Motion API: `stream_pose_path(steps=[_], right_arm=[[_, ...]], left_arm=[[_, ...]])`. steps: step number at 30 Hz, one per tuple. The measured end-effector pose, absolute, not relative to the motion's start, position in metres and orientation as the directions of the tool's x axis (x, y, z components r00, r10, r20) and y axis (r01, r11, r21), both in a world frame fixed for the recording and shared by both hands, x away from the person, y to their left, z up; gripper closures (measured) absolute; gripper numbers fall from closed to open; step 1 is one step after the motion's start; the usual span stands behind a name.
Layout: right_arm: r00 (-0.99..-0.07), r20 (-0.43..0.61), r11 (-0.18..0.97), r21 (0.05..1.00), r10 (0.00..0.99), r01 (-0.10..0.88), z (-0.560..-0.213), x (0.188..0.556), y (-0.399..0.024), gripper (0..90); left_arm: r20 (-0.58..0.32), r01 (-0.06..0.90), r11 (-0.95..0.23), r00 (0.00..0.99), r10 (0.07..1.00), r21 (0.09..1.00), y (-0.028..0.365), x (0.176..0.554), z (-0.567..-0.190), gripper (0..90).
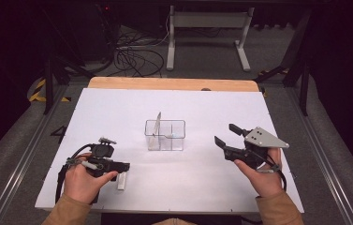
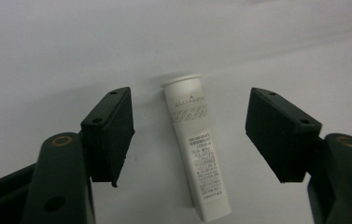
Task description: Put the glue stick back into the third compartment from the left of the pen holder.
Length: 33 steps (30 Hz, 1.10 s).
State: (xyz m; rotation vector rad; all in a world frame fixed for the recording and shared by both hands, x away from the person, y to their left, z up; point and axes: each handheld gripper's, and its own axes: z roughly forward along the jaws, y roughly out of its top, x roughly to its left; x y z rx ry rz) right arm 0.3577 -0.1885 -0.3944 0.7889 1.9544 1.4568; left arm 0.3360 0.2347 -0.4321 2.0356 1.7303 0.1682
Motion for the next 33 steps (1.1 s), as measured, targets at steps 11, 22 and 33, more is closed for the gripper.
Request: stream_pose_path(steps=[11, 22, 33], right_arm=[[-0.661, -0.099, 0.236, 0.964, 0.744, 0.121, -0.395, 0.358, -0.189, 31.6], [-0.660, -0.099, 0.238, 0.963, 0.744, 0.124, -0.396, 0.358, -0.189, 31.6], [-0.661, -0.101, 0.242, 0.962, 0.744, 0.125, -0.396, 0.358, -0.188, 31.6]], left_arm=[[-0.209, 0.928, -0.085, 0.170, 0.963, 0.363, 0.231, 0.343, -0.445, 42.9], [-0.184, 0.938, -0.076, 0.145, 0.972, 0.338, 0.222, 0.343, -0.452, 53.7], [-0.155, 0.941, -0.063, 0.120, 0.981, 0.332, 0.219, 0.343, -0.455, 64.5]])
